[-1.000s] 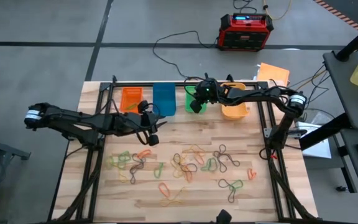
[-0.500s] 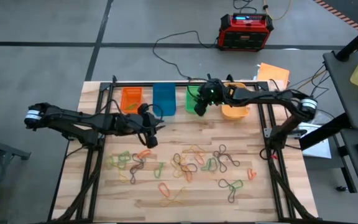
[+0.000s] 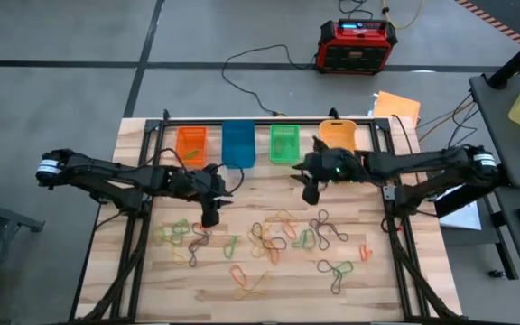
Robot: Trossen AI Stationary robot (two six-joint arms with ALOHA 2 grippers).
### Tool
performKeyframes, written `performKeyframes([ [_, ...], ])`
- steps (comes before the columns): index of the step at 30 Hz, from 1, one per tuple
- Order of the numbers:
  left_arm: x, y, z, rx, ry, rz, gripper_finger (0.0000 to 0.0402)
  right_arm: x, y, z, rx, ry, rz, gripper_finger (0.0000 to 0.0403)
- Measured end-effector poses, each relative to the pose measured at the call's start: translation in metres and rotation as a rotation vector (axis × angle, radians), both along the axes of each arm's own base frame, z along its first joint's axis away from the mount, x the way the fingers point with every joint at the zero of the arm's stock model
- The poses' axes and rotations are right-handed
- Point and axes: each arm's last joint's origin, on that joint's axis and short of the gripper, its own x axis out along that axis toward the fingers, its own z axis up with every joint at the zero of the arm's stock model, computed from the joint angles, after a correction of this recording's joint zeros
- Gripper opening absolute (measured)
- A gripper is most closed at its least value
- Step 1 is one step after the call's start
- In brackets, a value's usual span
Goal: Sort rubber bands into baskets
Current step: Put the orange rubber band into the light orange bin
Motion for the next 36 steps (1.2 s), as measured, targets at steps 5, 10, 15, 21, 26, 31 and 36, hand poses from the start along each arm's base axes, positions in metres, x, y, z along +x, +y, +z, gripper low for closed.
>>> performKeyframes([
  [5, -0.008, -0.001, -0.012, -0.122, 0.152, 0.080, 0.0082, -0.004, 0.021, -0.003, -0.074, 0.007, -0.020, 0.0125],
  [10, -0.025, 0.000, -0.023, -0.214, 0.355, 0.222, 0.0082, -0.004, 0.026, -0.005, -0.118, 0.016, -0.053, 0.0133],
  [15, -0.031, -0.001, -0.027, -0.256, 0.426, 0.277, 0.0082, -0.004, 0.025, -0.005, -0.132, 0.017, -0.065, 0.0146],
  [21, -0.031, -0.012, -0.027, -0.321, 0.451, 0.212, 0.0082, -0.004, 0.025, -0.005, -0.151, 0.022, -0.065, 0.0165],
  [26, -0.032, -0.019, -0.027, -0.328, 0.449, 0.207, 0.0090, -0.004, 0.025, -0.005, -0.151, 0.024, -0.066, 0.0177],
  [31, -0.029, -0.024, -0.028, -0.245, 0.371, 0.228, 0.0120, -0.006, 0.025, -0.010, -0.153, 0.040, -0.064, 0.0183],
  [36, -0.032, -0.034, -0.041, -0.238, 0.342, 0.188, 0.0155, -0.009, 0.025, -0.021, -0.150, 0.071, -0.066, 0.0183],
])
